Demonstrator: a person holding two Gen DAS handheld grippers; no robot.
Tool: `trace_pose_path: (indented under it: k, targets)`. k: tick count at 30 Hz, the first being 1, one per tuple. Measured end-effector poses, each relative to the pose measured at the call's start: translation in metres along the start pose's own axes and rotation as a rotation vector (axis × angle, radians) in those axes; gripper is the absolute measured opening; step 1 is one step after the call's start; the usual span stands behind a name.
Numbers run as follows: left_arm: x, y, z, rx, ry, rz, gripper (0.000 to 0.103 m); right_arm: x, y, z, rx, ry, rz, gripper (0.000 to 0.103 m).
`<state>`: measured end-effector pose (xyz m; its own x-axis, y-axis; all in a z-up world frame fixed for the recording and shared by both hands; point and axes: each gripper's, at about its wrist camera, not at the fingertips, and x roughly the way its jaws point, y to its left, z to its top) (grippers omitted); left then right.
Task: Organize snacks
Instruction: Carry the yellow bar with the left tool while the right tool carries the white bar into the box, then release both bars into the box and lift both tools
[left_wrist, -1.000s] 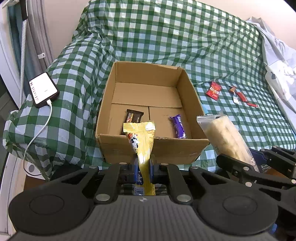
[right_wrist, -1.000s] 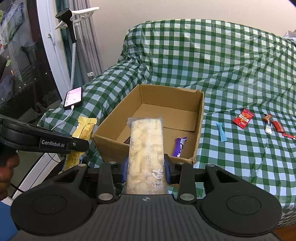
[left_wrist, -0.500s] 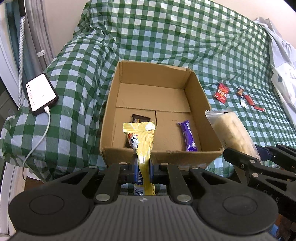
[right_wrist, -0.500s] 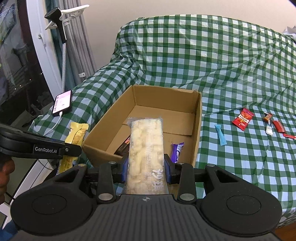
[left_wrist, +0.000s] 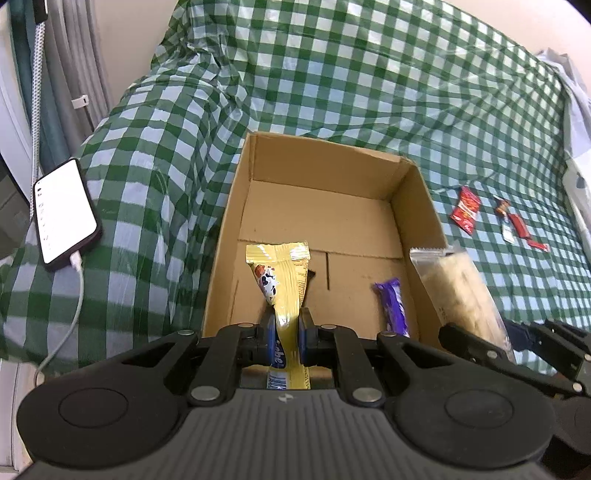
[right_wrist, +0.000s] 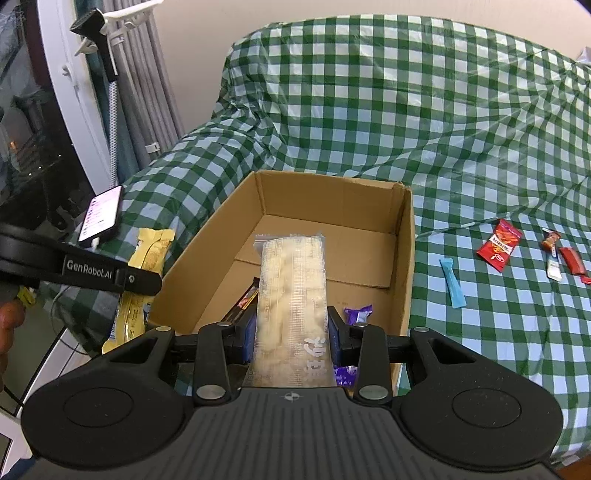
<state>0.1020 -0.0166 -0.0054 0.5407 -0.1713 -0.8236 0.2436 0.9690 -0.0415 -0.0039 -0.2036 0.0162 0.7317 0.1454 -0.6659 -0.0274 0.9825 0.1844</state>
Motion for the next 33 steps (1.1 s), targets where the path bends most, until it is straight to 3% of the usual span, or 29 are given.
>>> trace_pose_path:
  k: [16, 33]
  targets:
    - [0.094, -0.009, 0.044, 0.002, 0.107, 0.056, 0.013, 0.085, -0.025, 0.022, 0.040, 0.068, 0.000, 0.038]
    - [0.150, -0.009, 0.047, 0.022, 0.204, 0.121, 0.013, 0.132, -0.037, 0.015, 0.053, 0.153, -0.021, 0.038]
